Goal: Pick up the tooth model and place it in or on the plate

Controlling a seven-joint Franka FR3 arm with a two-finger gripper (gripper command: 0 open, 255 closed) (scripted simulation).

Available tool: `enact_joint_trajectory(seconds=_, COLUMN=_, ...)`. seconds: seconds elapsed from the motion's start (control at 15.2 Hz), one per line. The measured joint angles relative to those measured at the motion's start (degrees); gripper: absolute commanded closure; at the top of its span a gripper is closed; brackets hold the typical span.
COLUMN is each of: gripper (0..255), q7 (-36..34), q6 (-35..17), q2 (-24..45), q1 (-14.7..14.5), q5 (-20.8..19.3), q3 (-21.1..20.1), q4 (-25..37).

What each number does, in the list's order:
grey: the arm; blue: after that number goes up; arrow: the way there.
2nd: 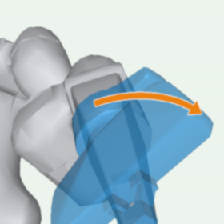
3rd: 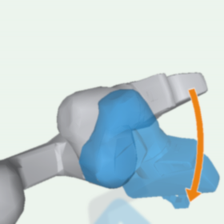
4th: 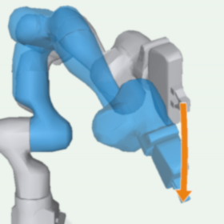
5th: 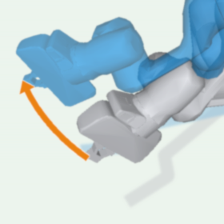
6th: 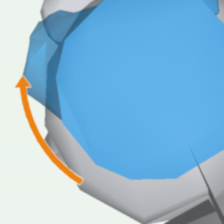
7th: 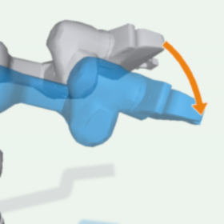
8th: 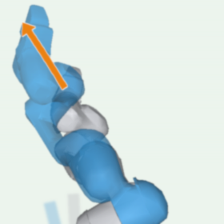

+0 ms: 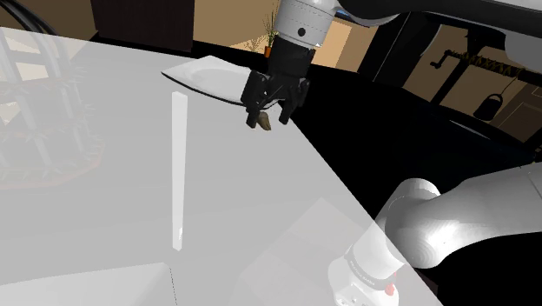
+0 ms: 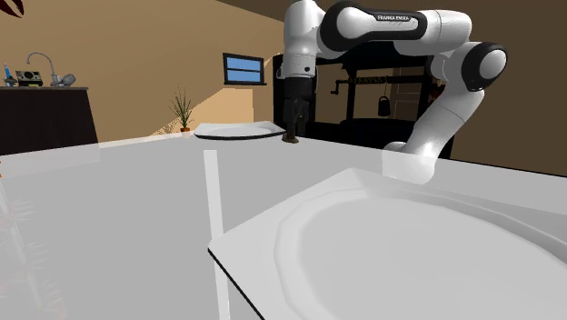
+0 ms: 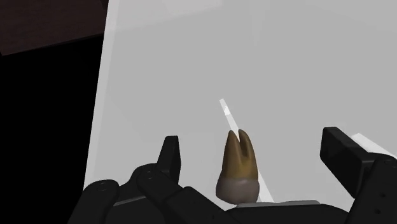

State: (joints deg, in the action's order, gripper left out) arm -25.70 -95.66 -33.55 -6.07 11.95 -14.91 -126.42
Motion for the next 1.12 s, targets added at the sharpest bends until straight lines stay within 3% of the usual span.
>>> enact_joint_trajectory(seconds=0.07, gripper=255, q7=0.0, q6=0.0, q2=0.0, q1=0.0, q5=0.0, q3=0.0, q4=0.0)
enact_joint_trajectory(seconds=0.73, gripper=255, q7=0.0, q6=0.0, q2=0.0, q1=0.0, q5=0.0, q3=0.0, q4=0.0)
enact_joint_trajectory(seconds=1.12, gripper=255, q7=-0.51, q6=3.63, q2=0.95, q1=0.18, q5=-0.38, q3=0.24, q4=4.62)
